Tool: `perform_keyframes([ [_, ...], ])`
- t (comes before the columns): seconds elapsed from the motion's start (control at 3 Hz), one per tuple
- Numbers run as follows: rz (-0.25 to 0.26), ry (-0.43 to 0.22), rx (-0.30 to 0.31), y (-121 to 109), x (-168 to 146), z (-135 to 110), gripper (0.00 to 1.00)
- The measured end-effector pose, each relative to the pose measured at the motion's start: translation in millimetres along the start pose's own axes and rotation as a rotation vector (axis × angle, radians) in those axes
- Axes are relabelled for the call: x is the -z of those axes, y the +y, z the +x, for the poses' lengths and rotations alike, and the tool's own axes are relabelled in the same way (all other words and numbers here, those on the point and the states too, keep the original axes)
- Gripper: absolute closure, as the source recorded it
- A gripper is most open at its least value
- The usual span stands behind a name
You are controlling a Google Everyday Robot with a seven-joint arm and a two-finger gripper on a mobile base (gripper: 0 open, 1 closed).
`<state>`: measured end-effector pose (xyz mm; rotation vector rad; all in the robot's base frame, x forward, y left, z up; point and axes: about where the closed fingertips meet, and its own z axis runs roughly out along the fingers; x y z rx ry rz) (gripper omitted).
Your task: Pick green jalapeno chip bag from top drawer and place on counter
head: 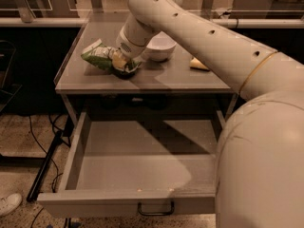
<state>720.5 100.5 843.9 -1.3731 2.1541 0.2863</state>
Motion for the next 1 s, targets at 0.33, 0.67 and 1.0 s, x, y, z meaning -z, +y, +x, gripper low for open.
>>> perform_keyframes([
  [0.33,0.000,0.000,0.000,0.0,0.0,0.0,0.19],
  [0.67,0.000,0.000,0.000,0.1,-0.3,0.0,0.00],
  [1.0,0.000,0.000,0.000,0.2,-0.4,0.1,0.00],
])
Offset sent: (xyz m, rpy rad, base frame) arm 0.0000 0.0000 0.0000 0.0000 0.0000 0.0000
